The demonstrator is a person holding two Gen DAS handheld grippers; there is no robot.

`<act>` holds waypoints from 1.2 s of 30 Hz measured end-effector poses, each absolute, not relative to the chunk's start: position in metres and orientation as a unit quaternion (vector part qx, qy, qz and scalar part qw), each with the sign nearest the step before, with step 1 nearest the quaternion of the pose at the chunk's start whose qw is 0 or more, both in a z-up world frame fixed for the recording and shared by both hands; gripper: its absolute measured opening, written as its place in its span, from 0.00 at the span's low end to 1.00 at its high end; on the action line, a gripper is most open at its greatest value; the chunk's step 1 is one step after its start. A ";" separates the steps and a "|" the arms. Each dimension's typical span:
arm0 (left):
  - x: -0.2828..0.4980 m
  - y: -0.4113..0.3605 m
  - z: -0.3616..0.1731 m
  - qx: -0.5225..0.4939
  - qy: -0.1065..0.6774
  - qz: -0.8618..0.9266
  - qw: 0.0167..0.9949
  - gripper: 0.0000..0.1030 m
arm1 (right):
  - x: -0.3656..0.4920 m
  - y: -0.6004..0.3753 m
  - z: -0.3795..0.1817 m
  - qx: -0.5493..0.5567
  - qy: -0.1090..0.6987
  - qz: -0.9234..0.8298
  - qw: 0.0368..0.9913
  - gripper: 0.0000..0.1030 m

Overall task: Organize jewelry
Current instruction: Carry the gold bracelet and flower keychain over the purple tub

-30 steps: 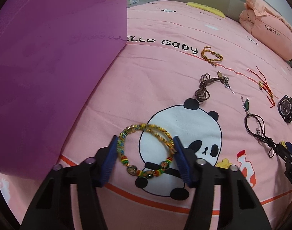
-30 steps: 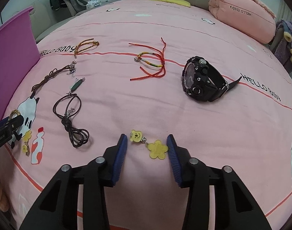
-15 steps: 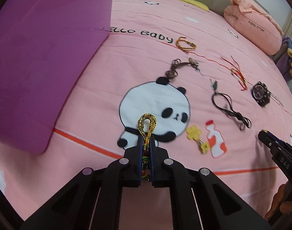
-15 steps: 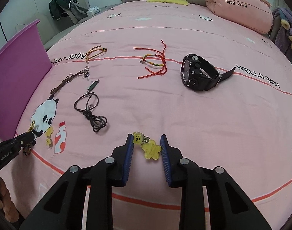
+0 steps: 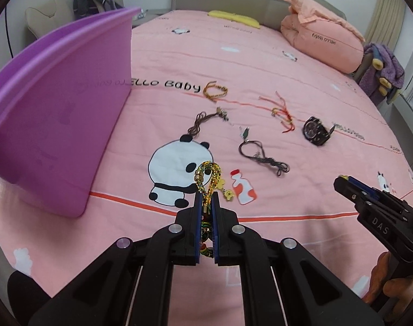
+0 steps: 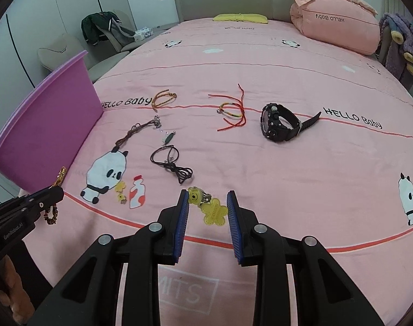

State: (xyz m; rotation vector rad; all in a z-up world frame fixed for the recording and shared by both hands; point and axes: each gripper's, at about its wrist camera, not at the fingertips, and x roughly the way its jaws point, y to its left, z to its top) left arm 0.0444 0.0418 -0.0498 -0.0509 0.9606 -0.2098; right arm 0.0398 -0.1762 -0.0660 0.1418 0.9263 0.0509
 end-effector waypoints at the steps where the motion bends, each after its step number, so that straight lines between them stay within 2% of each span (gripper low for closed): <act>1: 0.042 0.043 -0.044 -0.026 0.457 -0.102 0.883 0.06 | 0.039 -0.173 -0.061 0.069 0.443 0.028 0.894 0.27; 14: 0.034 0.086 0.044 -0.046 0.384 -0.103 0.916 0.06 | 0.042 -0.104 0.031 0.057 0.368 0.097 0.923 0.27; 23: 0.052 0.165 0.081 -0.068 0.350 -0.045 0.933 0.06 | 0.075 -0.024 0.076 0.038 0.338 0.164 0.926 0.27; 28: 0.057 0.212 0.084 -0.076 0.347 0.002 0.935 0.06 | 0.094 0.033 0.084 0.021 0.335 0.212 0.918 0.27; 36: 0.070 0.267 0.058 -0.092 0.377 0.068 0.919 0.06 | 0.127 0.108 0.072 0.002 0.365 0.259 0.894 0.27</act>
